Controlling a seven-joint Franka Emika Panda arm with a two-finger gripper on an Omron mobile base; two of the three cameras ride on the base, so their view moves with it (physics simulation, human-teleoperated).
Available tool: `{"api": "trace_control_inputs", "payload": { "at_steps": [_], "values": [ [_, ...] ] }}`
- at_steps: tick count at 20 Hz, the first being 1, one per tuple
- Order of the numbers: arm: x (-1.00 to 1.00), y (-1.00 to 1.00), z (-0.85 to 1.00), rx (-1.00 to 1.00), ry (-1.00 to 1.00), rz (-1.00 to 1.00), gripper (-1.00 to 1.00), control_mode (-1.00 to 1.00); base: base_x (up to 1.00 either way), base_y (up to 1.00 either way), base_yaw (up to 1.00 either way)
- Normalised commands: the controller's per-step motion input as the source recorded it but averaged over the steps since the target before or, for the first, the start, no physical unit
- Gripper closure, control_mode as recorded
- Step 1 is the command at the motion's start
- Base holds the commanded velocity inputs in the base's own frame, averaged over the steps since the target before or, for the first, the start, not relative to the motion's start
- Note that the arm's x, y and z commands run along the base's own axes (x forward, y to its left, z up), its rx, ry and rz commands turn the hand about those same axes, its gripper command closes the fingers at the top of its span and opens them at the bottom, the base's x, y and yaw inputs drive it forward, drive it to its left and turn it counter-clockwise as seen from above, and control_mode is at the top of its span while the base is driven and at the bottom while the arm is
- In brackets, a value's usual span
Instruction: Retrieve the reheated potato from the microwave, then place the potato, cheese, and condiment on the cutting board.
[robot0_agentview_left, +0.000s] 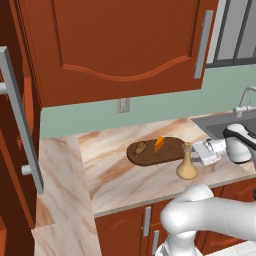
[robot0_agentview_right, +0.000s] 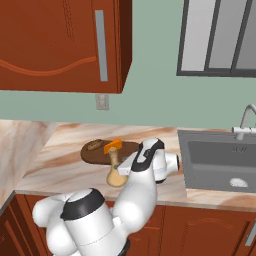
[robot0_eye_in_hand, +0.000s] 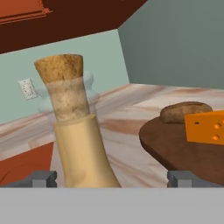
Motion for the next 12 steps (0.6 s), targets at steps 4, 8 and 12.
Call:
{"api": "trace_control_inputs", "payload": {
  "at_steps": [4,8,12],
  "values": [
    [0.0,0.0,0.07,0.0,0.0,-0.04,-1.0,-1.0,0.0,0.0,0.0],
    [0.0,0.0,0.11,0.0,0.0,-0.05,-1.0,-1.0,0.0,0.0,0.0],
    [0.0,0.01,0.13,0.0,0.0,-0.05,-1.0,-1.0,0.0,0.0,0.0]
  ]
}}
